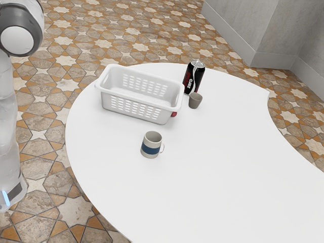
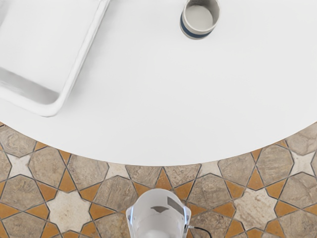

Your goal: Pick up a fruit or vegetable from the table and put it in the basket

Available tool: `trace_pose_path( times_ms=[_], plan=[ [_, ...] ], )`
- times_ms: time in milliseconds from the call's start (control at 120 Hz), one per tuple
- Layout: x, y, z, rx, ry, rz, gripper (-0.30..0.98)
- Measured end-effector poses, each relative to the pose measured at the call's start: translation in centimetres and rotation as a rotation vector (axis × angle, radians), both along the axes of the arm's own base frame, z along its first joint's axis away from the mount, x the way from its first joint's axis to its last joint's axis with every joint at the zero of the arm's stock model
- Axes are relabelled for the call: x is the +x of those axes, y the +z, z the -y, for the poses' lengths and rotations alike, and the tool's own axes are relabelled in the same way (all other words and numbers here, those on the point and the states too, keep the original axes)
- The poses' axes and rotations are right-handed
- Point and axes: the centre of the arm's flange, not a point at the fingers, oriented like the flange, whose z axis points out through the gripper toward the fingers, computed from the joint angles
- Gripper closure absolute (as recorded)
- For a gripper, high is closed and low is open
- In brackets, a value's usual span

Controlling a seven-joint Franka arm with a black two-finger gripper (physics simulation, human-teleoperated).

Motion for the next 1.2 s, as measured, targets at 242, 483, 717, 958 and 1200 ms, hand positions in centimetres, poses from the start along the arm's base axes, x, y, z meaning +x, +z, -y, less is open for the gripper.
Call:
trace_pose_path(
  times_ms=[242,483,717,958,1200],
  plan=[
    [6.0,-3.2,0.0,0.0,0.0,-0.009,0.0],
    [11.5,-7.4,0.0,0.0,0.0,-0.011,0.0],
    [15.9,-12.0,0.0,0.0,0.0,-0.008,0.0],
    [19.3,-16.7,0.0,0.0,0.0,0.001,0.0],
    [21.7,-21.0,0.0,0.0,0.0,0.015,0.0]
  ],
)
